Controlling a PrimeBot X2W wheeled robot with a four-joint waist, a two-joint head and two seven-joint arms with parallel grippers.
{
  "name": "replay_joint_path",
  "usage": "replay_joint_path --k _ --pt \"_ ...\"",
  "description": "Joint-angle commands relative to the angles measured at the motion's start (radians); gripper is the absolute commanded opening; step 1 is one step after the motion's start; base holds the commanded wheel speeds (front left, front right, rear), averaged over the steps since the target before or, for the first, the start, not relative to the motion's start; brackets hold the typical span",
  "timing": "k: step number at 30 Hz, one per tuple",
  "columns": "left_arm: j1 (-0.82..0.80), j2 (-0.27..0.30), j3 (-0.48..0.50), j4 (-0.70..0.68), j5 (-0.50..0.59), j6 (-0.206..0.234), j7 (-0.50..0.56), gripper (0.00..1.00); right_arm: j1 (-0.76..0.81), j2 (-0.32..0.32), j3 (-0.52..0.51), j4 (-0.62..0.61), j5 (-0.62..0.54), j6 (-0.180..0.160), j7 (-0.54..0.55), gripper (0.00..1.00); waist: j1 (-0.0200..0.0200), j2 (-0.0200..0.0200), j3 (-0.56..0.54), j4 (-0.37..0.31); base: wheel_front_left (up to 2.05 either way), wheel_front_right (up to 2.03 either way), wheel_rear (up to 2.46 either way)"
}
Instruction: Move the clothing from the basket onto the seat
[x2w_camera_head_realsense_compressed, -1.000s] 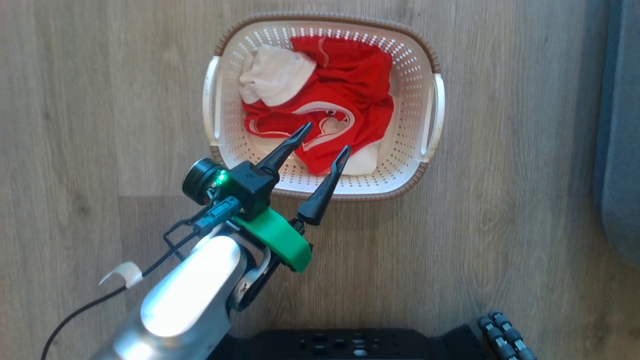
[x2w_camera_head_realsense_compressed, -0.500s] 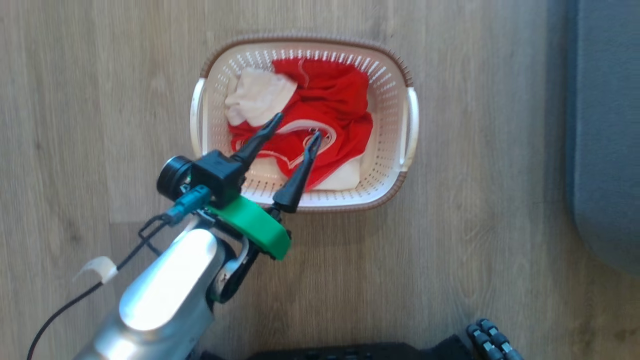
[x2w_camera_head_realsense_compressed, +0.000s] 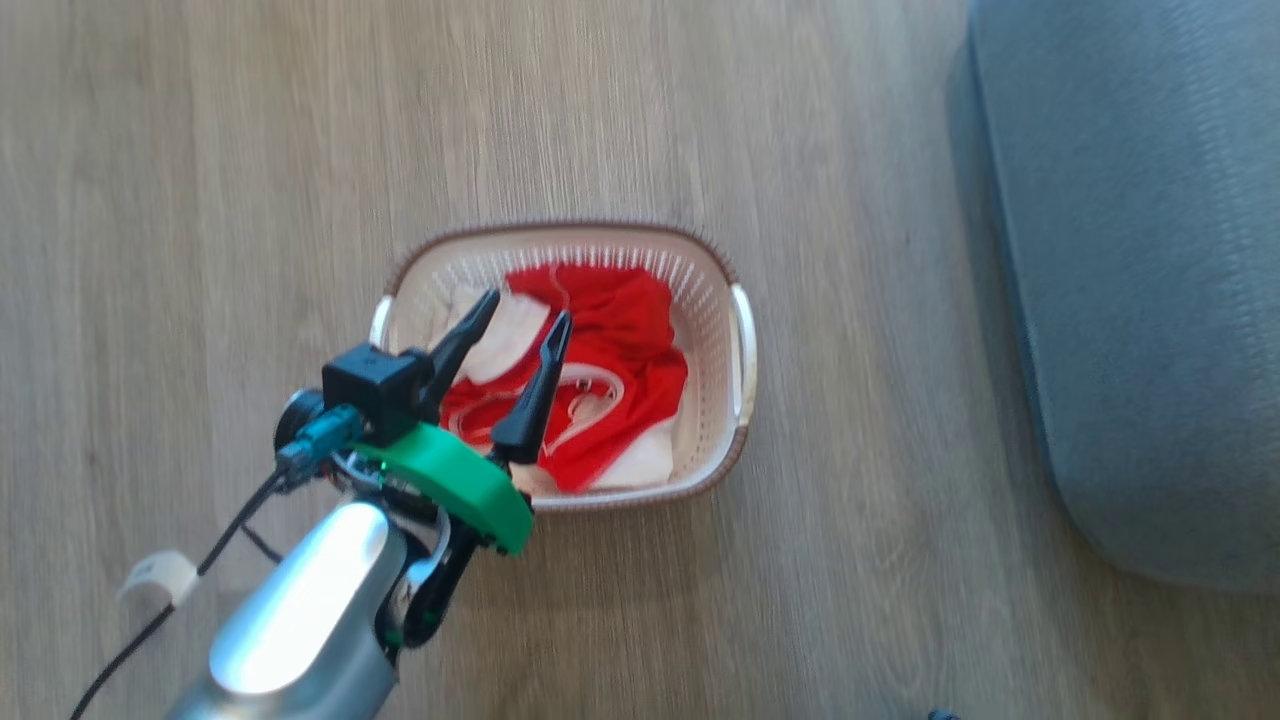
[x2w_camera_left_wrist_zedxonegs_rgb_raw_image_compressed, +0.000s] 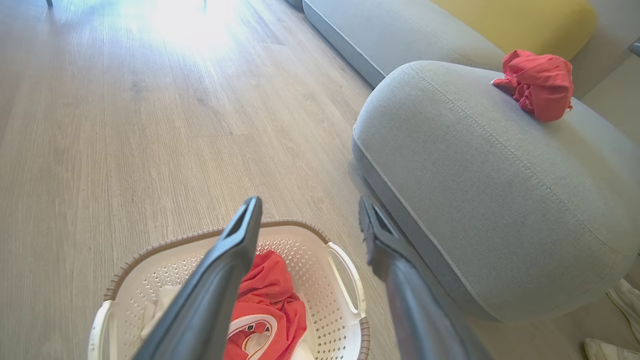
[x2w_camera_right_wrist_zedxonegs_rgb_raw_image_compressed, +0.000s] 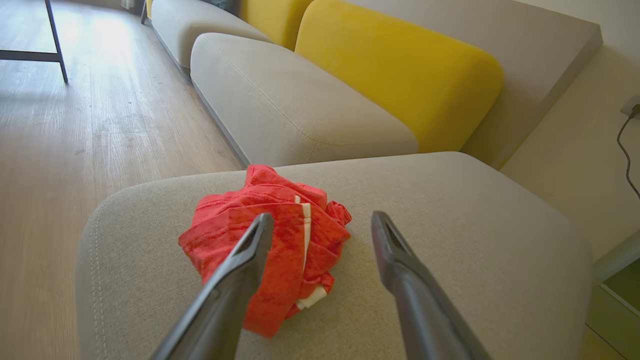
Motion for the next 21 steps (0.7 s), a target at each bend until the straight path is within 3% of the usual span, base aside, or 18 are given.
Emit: replay_joint_path --k 1,7,15,21 --pt "0.007 0.023 0.045 -0.025 -0.009 0.006 -0.015 1.00 0.067 -0.012 0.032 -0.079 0.042 0.007 -0.011 1.00 0.0001 -0.0001 -0.080 -0.013 0.00 0.00 0.00" --pt "0.060 0.014 0.069 -0.025 -0.014 0.023 -0.019 1.00 0.271 0.030 0.079 -0.294 0.127 0.007 0.014 1.00 0.0001 -0.0001 -0.173 0.035 0.00 0.00 0.00" --pt "0.131 0.013 0.140 -0.032 0.006 0.051 -0.021 1.00 0.533 0.138 0.139 -0.635 0.136 0.007 0.079 1.00 0.0001 -0.0001 -0.262 0.122 0.00 0.00 0.00" --pt "0.169 0.024 0.202 -0.032 0.027 0.055 -0.021 1.00 0.646 0.206 0.215 -0.771 0.118 0.007 0.111 1.00 0.0001 -0.0001 -0.294 0.168 0.00 0.00 0.00"
